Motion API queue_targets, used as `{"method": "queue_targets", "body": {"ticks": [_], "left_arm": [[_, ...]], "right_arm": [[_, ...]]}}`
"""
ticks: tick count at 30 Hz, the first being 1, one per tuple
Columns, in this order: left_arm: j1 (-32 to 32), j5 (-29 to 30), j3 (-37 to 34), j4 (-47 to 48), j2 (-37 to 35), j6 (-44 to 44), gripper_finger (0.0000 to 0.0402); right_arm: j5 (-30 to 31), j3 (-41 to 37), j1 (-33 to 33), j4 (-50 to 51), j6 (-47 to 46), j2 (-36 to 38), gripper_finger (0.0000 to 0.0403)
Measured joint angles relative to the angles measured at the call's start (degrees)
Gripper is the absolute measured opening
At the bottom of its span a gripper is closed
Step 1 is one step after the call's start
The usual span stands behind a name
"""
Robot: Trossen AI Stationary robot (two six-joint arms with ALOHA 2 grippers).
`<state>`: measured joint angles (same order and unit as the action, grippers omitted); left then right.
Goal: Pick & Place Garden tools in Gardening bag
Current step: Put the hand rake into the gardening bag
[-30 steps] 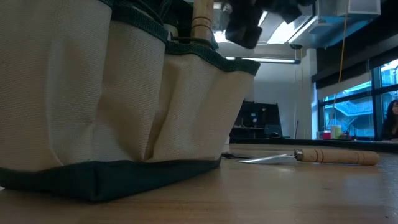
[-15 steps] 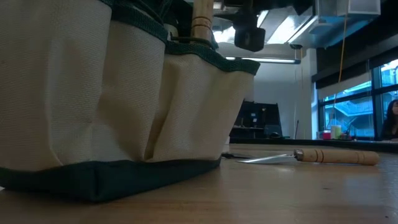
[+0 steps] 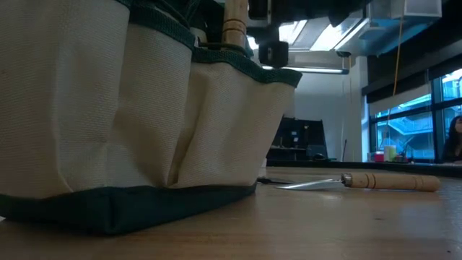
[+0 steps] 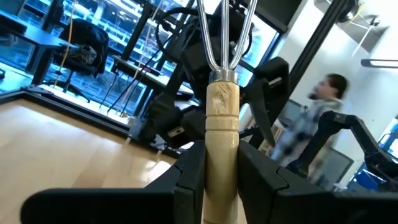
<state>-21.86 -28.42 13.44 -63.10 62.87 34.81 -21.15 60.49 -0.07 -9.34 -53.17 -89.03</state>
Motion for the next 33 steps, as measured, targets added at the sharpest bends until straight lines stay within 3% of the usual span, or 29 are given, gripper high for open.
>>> {"method": "queue_targets", "body": {"ticks": [11, 19, 27, 33], "left_arm": [[0.0, -0.3, -0.1, -0.3, 0.0, 0.0, 0.0064], [3.3, 1.0, -0.1, -4.8, 0.0, 5.4, 0.0064], [14.9, 14.5, 1.7, -4.6, 0.0, 8.4, 0.0064], [25.8, 25.5, 5.5, -2.3, 0.0, 5.9, 0.0064]], "right_arm": [[1.9, 0.0, -0.6, -3.5, 2.4, -0.6, 0.0245], [6.1, 0.0, 0.4, -6.9, 7.5, -0.6, 0.0245], [13.2, 0.1, 5.0, -8.7, 12.1, -0.6, 0.0245], [27.8, 0.1, 10.0, -11.0, 11.8, -0.6, 0.0245]]}}
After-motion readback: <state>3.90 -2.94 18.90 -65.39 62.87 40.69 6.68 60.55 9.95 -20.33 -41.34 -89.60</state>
